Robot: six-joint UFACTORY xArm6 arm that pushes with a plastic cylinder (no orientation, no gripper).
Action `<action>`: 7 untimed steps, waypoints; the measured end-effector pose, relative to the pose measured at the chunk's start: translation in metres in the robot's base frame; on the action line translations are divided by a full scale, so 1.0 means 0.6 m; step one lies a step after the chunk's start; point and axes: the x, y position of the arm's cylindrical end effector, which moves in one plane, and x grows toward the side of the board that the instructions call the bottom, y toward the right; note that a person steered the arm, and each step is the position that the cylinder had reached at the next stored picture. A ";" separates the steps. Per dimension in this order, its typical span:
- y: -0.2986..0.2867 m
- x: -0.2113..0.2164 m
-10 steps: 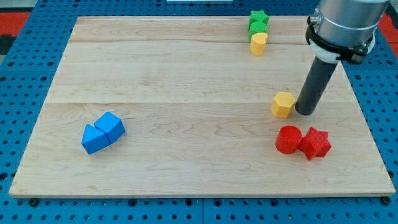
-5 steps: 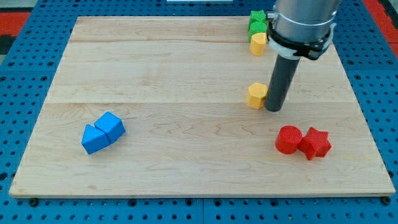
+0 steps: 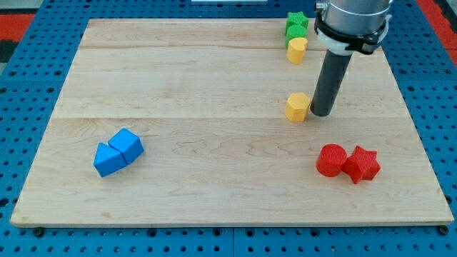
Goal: Put the yellow hexagon below the yellow heart
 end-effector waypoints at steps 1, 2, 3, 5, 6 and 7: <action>-0.052 0.022; -0.102 0.019; -0.114 0.015; -0.056 -0.077; -0.037 -0.121; -0.057 -0.096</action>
